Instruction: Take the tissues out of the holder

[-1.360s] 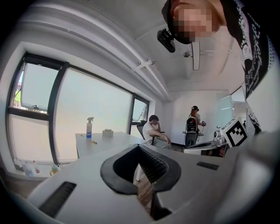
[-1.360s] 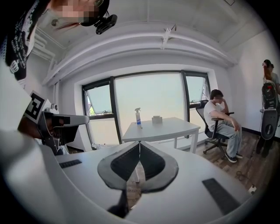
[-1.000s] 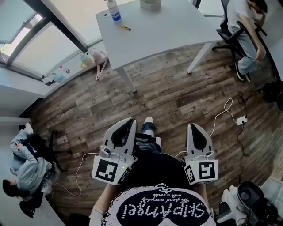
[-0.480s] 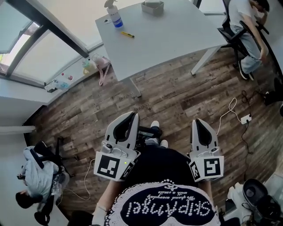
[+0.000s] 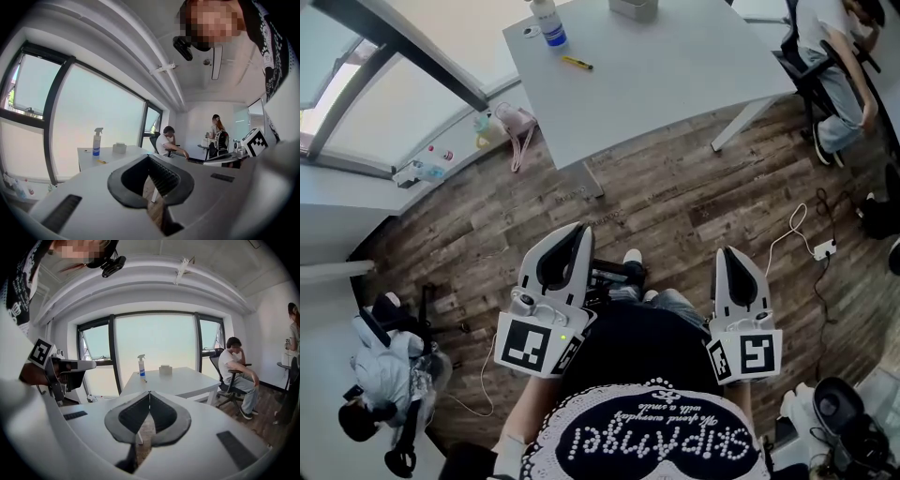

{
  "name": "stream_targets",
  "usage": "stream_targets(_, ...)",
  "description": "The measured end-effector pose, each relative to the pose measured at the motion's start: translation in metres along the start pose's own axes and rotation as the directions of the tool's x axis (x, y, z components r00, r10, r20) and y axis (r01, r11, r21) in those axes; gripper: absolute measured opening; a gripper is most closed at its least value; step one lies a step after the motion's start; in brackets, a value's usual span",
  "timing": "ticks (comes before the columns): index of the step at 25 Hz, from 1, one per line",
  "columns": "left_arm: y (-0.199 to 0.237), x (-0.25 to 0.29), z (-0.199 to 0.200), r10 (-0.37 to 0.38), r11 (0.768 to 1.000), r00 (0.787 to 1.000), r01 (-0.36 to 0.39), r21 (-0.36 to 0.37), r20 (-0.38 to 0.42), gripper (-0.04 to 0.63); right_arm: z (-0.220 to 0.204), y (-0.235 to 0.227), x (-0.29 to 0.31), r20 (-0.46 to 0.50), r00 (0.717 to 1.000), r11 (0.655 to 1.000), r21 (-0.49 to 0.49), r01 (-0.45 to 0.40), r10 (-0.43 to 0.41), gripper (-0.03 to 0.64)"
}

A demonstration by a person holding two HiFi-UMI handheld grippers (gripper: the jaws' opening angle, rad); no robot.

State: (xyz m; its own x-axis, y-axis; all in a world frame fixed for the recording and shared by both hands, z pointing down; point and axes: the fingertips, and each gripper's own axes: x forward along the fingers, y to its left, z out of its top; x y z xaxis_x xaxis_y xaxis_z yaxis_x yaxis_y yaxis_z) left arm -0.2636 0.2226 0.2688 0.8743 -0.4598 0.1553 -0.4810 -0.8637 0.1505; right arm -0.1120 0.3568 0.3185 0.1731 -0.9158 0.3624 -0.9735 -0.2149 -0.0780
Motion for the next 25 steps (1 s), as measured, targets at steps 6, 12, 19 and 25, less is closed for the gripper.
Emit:
stream_targets(6,0.005,0.006,-0.001,-0.023,1.000,1.000,0.023,-0.003,-0.013,0.002,-0.002,0.001,0.004,-0.025,1.000,1.000,0.021,0.019,-0.019,0.012)
stream_targets(12,0.010,0.008,-0.004,-0.026,0.999,1.000,0.025,-0.030,-0.016,0.002,-0.005,0.005,0.011,-0.043,0.999,1.000,0.019,0.014,-0.013,0.012)
stream_targets(19,0.018,0.000,-0.007,-0.002,0.999,1.000,0.001,-0.042,-0.013,0.002,-0.004,0.014,0.017,-0.051,0.999,1.000,0.002,-0.012,0.012,0.012)
stream_targets(25,0.023,0.004,-0.007,0.020,0.999,1.000,-0.021,-0.038,-0.010,0.002,0.003,0.012,0.026,-0.046,0.999,0.999,-0.021,-0.031,0.030,0.012)
